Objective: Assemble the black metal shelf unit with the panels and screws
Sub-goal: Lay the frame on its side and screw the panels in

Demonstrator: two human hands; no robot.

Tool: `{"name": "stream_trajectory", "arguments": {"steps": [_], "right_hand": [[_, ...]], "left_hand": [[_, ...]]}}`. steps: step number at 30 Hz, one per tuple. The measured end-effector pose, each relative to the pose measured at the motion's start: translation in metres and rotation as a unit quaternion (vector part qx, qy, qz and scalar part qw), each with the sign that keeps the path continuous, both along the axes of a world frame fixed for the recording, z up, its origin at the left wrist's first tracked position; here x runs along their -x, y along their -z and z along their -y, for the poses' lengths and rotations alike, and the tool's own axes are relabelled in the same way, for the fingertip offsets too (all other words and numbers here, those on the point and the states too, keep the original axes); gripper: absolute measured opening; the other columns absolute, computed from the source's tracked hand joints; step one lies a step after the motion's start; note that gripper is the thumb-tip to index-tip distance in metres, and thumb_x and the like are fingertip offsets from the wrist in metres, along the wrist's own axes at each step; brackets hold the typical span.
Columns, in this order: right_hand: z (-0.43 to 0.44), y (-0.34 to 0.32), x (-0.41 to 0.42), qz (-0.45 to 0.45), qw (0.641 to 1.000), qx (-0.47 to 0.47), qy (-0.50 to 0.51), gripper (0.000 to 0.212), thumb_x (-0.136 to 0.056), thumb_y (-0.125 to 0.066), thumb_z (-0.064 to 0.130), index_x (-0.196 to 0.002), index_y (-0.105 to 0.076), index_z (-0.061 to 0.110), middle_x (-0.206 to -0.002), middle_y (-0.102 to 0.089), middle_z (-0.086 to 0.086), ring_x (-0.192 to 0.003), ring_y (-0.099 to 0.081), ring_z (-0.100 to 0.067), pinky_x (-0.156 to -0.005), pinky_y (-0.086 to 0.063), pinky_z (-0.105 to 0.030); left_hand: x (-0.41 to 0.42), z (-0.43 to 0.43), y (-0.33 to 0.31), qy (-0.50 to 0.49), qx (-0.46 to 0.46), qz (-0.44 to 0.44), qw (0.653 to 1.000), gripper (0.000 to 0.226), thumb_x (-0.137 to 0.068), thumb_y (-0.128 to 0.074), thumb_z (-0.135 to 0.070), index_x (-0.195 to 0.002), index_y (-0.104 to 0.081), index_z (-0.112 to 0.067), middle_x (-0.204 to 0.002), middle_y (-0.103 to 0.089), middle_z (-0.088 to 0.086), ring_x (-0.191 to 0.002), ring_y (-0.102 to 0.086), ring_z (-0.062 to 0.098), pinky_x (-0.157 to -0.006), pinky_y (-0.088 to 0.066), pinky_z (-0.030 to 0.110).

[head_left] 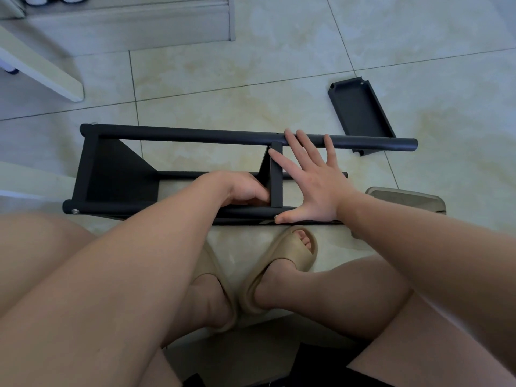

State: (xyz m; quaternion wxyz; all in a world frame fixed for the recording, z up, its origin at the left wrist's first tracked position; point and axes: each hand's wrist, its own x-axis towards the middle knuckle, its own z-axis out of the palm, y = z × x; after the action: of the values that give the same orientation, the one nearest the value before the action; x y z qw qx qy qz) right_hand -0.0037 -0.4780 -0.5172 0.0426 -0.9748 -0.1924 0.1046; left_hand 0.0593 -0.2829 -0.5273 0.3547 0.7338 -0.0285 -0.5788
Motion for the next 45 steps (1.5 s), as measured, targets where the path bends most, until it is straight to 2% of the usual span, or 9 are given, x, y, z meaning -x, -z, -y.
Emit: {"name": "stream_trajectory", "arguments": {"steps": [6,13,17,21,25,30,38,42,45], "right_hand": [[0.0003,-0.0001,0.0007,0.002,1.0,0.008,0.001,0.125,-0.061,-0.023,0.105,-0.161,0.004,0.034,-0.169,0.015,-0.009,-0.156,0.015,-0.029,-0.118,0.01,-0.068],[-0.0006,-0.0017,0.0009,0.0,1.0,0.03,0.005,0.127,-0.059,-0.021,0.106,-0.16,0.006,0.034,-0.169,0.017,-0.008,-0.155,0.016,-0.029,-0.118,0.009,-0.068],[-0.0011,-0.0029,0.0011,0.001,0.999,0.035,0.004,0.127,-0.059,-0.016,0.106,-0.161,0.006,0.034,-0.169,0.017,-0.009,-0.155,0.016,-0.029,-0.118,0.008,-0.068],[-0.0016,-0.0025,0.0015,0.002,0.999,0.034,0.003,0.127,-0.058,-0.013,0.106,-0.16,0.007,0.034,-0.169,0.016,-0.009,-0.155,0.016,-0.029,-0.118,0.007,-0.068],[-0.0011,-0.0026,0.0008,0.002,1.0,0.031,0.001,0.127,-0.059,-0.014,0.106,-0.161,0.006,0.033,-0.169,0.016,-0.009,-0.155,0.016,-0.029,-0.118,0.008,-0.068],[-0.0003,-0.0015,0.0005,0.003,0.999,0.034,-0.001,0.127,-0.059,-0.015,0.106,-0.16,0.007,0.034,-0.169,0.018,-0.009,-0.155,0.017,-0.03,-0.118,0.008,-0.068],[-0.001,-0.0012,0.0009,0.003,0.999,0.033,0.0,0.128,-0.058,-0.014,0.106,-0.161,0.006,0.033,-0.169,0.017,-0.009,-0.155,0.016,-0.029,-0.118,0.008,-0.068],[-0.0009,-0.0011,0.0008,0.004,0.999,0.033,-0.001,0.127,-0.058,-0.013,0.107,-0.16,0.007,0.034,-0.168,0.018,-0.009,-0.155,0.017,-0.029,-0.118,0.009,-0.068],[-0.001,-0.0004,0.0009,0.005,1.0,0.029,-0.001,0.127,-0.058,-0.013,0.107,-0.16,0.007,0.034,-0.169,0.017,-0.009,-0.155,0.016,-0.029,-0.118,0.008,-0.068]], "left_hand": [[-0.0032,-0.0037,-0.0024,0.012,0.011,-0.046,0.999,0.02,-0.089,-0.057,-0.006,-0.088,-0.075,-0.016,-0.089,-0.071,0.004,-0.085,-0.062,0.02,-0.09,-0.046,0.031],[-0.0001,0.0006,0.0011,0.015,0.01,0.011,1.0,0.017,-0.091,-0.061,-0.014,-0.102,-0.074,-0.01,-0.088,-0.073,-0.001,-0.08,-0.064,0.013,-0.068,-0.05,0.018],[-0.002,-0.0028,-0.0005,0.006,0.028,-0.034,0.999,0.019,-0.089,-0.058,-0.006,-0.093,-0.075,-0.014,-0.086,-0.074,0.001,-0.082,-0.066,0.015,-0.077,-0.051,0.022],[-0.0038,-0.0056,0.0009,0.015,0.025,-0.08,0.996,0.024,-0.092,-0.058,-0.013,-0.109,-0.075,-0.011,-0.105,-0.075,0.006,-0.095,-0.067,0.018,-0.093,-0.048,0.031],[-0.0023,-0.0024,0.0037,0.007,0.032,-0.022,0.999,0.013,-0.089,-0.063,-0.013,-0.091,-0.076,-0.015,-0.087,-0.076,-0.001,-0.08,-0.069,0.009,-0.079,-0.05,0.025],[-0.0042,-0.0053,0.0041,0.011,0.033,-0.057,0.998,0.024,-0.088,-0.059,-0.007,-0.084,-0.079,-0.019,-0.098,-0.075,0.006,-0.091,-0.067,0.019,-0.093,-0.049,0.031],[-0.0026,-0.0018,0.0054,0.018,0.008,0.012,1.0,0.018,-0.086,-0.066,-0.018,-0.1,-0.076,-0.013,-0.092,-0.077,-0.001,-0.082,-0.068,0.013,-0.083,-0.051,0.026],[-0.0031,-0.0033,0.0033,0.011,0.019,-0.024,0.999,0.019,-0.086,-0.061,-0.009,-0.08,-0.077,-0.019,-0.079,-0.074,-0.002,-0.078,-0.065,0.015,-0.08,-0.049,0.026],[-0.0041,-0.0058,0.002,0.016,0.027,-0.057,0.998,0.025,-0.086,-0.059,-0.006,-0.083,-0.079,-0.02,-0.091,-0.074,0.004,-0.085,-0.065,0.019,-0.091,-0.048,0.032]]}}
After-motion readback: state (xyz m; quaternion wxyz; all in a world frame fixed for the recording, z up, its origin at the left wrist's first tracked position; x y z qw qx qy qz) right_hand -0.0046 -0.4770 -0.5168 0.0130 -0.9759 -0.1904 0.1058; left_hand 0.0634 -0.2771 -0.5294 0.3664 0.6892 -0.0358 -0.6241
